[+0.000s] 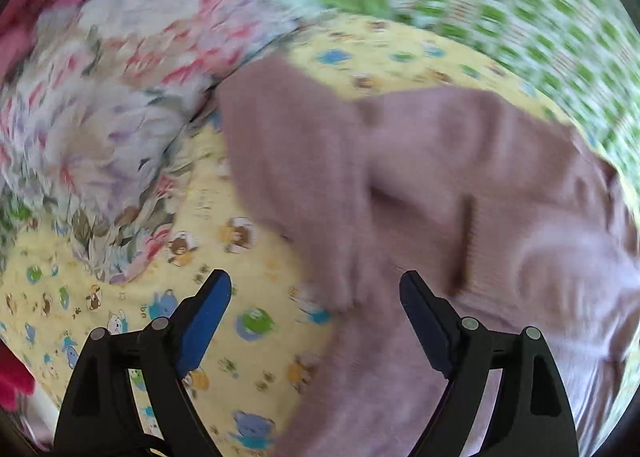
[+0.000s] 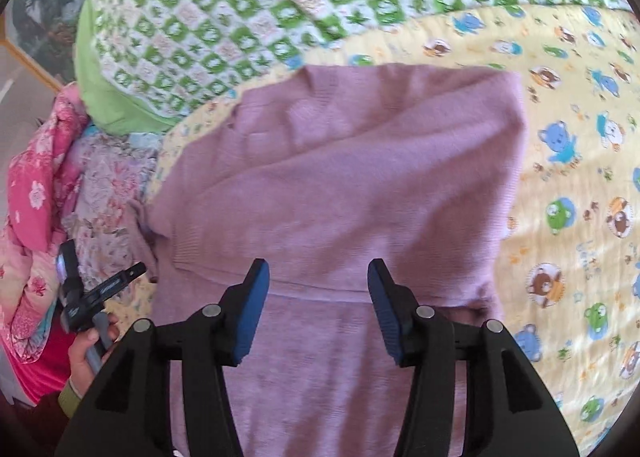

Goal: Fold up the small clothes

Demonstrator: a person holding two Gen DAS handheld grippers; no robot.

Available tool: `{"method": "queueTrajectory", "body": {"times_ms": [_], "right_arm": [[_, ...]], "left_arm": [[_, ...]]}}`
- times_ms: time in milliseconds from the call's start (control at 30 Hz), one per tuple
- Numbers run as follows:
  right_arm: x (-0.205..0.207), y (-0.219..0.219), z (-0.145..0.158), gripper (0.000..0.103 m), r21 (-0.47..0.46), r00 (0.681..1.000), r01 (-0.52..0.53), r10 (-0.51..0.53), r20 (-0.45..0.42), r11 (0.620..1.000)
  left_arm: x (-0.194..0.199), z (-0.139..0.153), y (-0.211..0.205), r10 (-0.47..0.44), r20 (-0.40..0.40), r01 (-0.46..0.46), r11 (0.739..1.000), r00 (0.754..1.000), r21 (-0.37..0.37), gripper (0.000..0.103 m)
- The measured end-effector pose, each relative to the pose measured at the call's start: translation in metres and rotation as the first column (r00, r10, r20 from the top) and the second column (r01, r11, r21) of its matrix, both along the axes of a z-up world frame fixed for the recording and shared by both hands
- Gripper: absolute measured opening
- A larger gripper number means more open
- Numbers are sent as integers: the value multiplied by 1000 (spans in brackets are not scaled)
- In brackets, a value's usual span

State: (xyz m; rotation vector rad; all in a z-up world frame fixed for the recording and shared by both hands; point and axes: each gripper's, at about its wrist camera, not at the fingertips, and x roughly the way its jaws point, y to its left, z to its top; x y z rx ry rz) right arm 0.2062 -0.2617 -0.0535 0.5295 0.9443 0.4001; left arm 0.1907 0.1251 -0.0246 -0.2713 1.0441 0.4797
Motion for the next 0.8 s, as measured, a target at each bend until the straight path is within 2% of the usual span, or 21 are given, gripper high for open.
{"method": "queueTrajectory", "body": {"times_ms": [100,133,167,200,233,267,300,367,433,467,533,600,633,667,733,800], "right_arm": [[2,15,4,53,7,1000,-22,22,6,1000],[2,17,4,53,16,1000,-27,27,4,999],[4,21,4,53,27,999,-33,33,-1,999],[2,21,4,53,28,999,-36,36,-1,999],[1,21,5,53,26,999,-40,39,4,999],[0,22,7,53,23,999,-42,42,13,999],[-1,23,10,53,21,999,-43,43,24,999],[-2,21,13,53,16,999,-34,34,40,999],[-2,18,16,53,20,999,-16,15,51,1000],[-2,15,17,53,22,999,-2,1,54,1000],[-2,9,17,53,31,998,23,-24,54,999],[-2,4,17,53,26,998,49,-50,49,998],[-2,1,16,53,23,997,61,-62,41,998],[-2,-1,15,53,16,997,71,-72,31,997],[-3,-7,13,53,-14,995,95,-94,14,995],[-5,-12,11,53,-16,995,97,-97,13,995]], "left_arm": [[17,-11,24,23,-31,-24,999,999,-36,87],[25,-17,29,31,-54,-32,999,998,-31,75],[28,-20,33,28,-59,-31,998,998,-49,24],[31,-21,39,10,-47,-16,993,999,-118,5],[32,-17,39,15,-33,-20,990,999,-137,8],[30,-6,38,16,7,-15,992,1000,-124,7],[29,13,27,-24,55,30,995,998,-100,7],[27,42,4,-100,129,114,988,987,-105,6],[28,79,-37,-218,223,249,960,950,-124,6],[29,96,-63,-288,269,328,937,919,-120,6],[31,121,-125,-434,325,488,866,840,-106,8],[36,128,-181,-554,339,620,775,760,-123,26],[39,125,-204,-593,336,656,747,732,-109,53],[41,121,-218,-610,318,663,744,725,-84,70],[42,107,-233,-633,282,672,737,721,-64,69],[40,92,-227,-634,247,667,742,733,-73,69]]}}
